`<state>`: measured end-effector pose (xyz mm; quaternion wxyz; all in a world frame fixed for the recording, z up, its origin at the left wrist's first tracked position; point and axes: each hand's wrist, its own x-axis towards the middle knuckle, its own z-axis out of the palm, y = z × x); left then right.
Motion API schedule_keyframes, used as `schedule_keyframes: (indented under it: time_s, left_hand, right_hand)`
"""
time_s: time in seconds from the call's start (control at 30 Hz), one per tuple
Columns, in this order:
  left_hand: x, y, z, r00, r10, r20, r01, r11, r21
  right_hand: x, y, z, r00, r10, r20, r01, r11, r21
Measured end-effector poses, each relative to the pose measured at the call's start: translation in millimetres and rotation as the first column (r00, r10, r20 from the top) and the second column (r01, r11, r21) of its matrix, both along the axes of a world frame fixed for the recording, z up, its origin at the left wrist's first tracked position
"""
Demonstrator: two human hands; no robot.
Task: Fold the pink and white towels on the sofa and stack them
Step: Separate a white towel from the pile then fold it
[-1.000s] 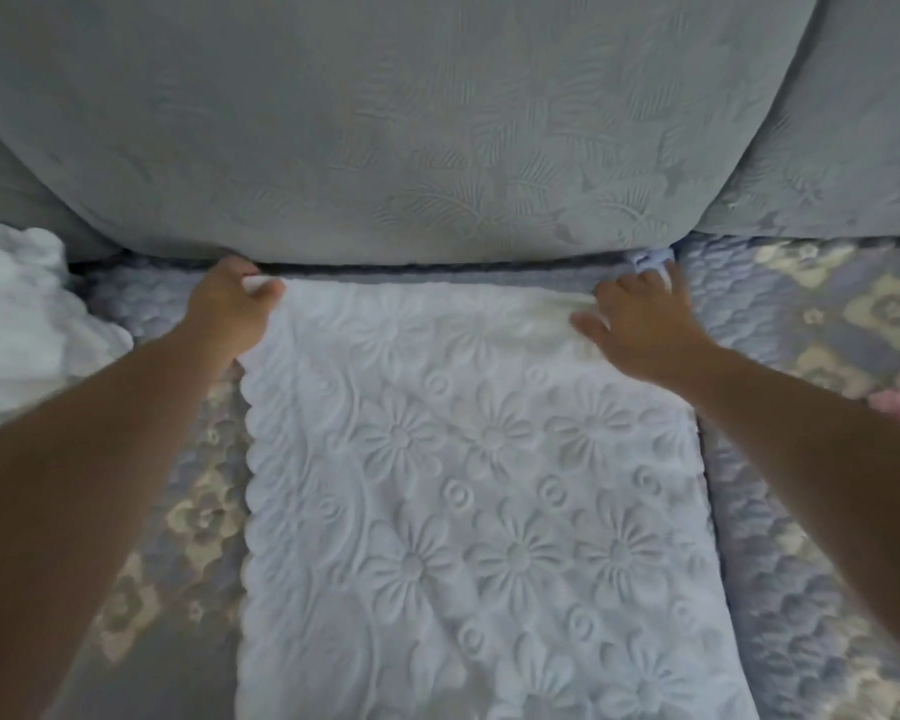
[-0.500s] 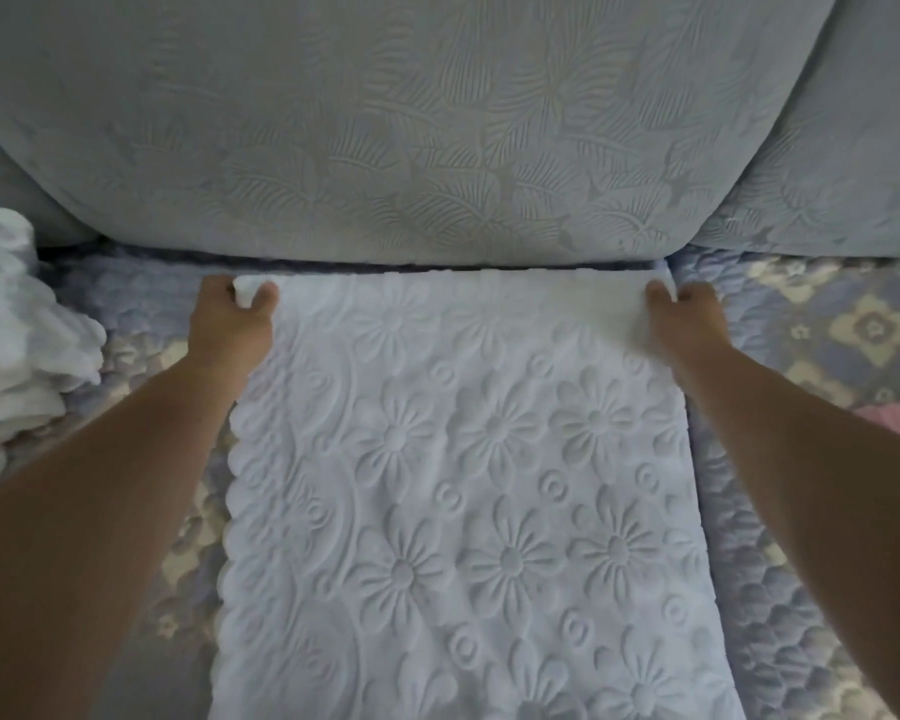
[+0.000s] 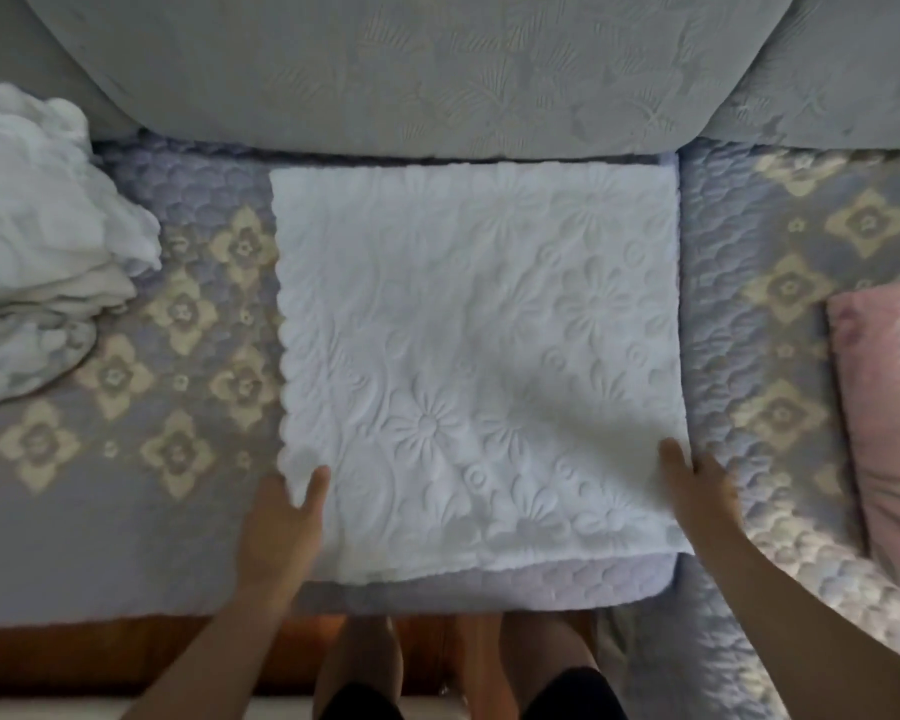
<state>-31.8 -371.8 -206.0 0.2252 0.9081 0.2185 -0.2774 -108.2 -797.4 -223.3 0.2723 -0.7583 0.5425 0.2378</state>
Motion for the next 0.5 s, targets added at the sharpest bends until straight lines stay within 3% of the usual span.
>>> schedule_keyframes:
  time_s: [0.1,0.27,0.3,0.37,0.43,0.5]
  left_hand:
    - [-31.9,9.1,9.9,0.998,0.054,-0.010,-0.054,0.998,0.042]
    - [-48.2,34.3,18.2,0.995,-0.067,-0.078,0.076,0.991,0.114]
    - [-49.1,37.0,19.3,0.990,-0.078,-0.114,0.097,0.980,0.176]
    - [-45.6,35.4,22.5,0.980,-0.198,-0.006,0.190,0.930,0.315]
    - [-31.7,14.4,26.9,0.854,-0.471,0.221,0.377,0.853,0.362]
    - [-13.0,-31.8,27.2,0.668,-0.644,0.373,0.569,0.765,0.303]
  right_hand:
    - [-25.9,12.2,7.7,0.998,0.040,0.039,-0.039,0.999,-0.021]
    - [-58.9,33.8,13.3,0.996,0.079,-0.043,-0.081,0.995,-0.055]
    - [-57.8,36.6,15.8,0.996,0.064,-0.069,-0.069,0.995,-0.075]
    - [-45.1,42.4,19.0,0.990,0.130,-0.046,-0.136,0.970,-0.203]
    - [-18.6,60.1,25.7,0.939,0.333,0.085,-0.277,0.879,-0.389]
    - [14.8,93.7,31.6,0.805,0.522,0.283,-0.368,0.813,-0.452]
